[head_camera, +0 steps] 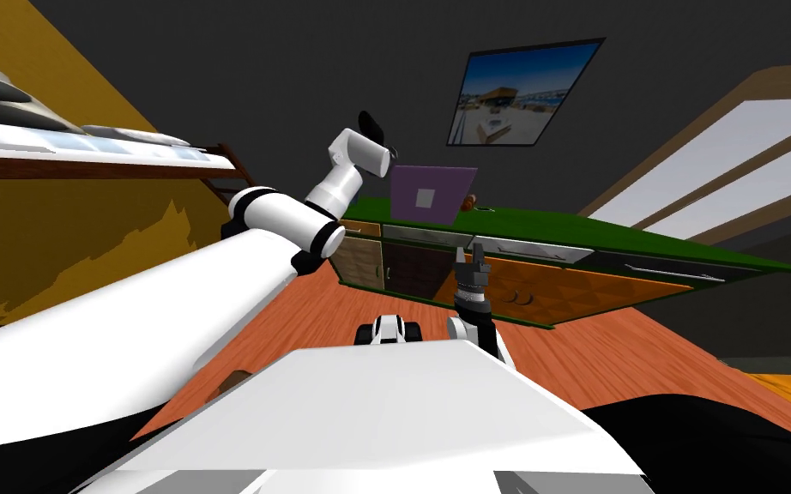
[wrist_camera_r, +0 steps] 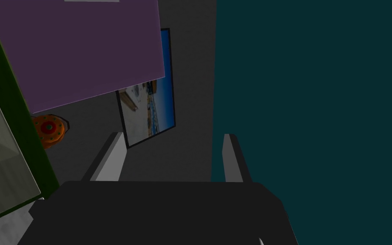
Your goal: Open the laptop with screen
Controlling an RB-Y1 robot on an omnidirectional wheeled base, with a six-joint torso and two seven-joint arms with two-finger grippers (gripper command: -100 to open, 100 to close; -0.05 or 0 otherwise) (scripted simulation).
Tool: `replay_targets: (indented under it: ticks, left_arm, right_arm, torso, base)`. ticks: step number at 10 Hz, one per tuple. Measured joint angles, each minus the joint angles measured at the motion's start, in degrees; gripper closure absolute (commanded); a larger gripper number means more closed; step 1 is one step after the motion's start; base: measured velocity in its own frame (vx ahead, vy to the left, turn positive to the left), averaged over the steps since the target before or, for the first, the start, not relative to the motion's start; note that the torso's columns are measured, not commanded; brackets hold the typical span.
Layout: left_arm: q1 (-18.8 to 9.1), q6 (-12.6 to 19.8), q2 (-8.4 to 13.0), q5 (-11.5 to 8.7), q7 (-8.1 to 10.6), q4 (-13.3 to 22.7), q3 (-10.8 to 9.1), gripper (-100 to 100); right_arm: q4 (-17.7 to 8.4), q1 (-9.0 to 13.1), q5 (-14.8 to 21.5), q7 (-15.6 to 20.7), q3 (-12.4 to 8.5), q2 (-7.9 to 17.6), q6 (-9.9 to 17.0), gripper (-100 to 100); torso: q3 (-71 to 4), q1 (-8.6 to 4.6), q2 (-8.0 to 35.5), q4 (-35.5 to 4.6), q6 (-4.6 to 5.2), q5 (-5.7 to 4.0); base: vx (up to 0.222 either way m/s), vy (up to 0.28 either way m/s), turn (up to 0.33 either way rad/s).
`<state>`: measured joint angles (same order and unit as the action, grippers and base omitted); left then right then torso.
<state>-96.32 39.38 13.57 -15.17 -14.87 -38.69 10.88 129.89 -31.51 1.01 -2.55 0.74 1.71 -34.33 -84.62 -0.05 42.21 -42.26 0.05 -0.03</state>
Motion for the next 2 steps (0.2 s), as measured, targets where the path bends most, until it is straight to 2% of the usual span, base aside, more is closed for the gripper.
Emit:
replay_targets:
  ticks: [2]
  left_arm:
    - [-1.48, 2.69, 0.16, -1.0, -0.34, 0.66, -0.05, 100]
  right_arm:
    - [0.0, 0.0, 0.0, 0.0, 0.0, 0.0, 0.0, 0]
  torso:
    - [-0.1, -0.08, -0.12, 0.1, 0.02, -0.04]
  base:
    - [0.083, -0.005, -0.013]
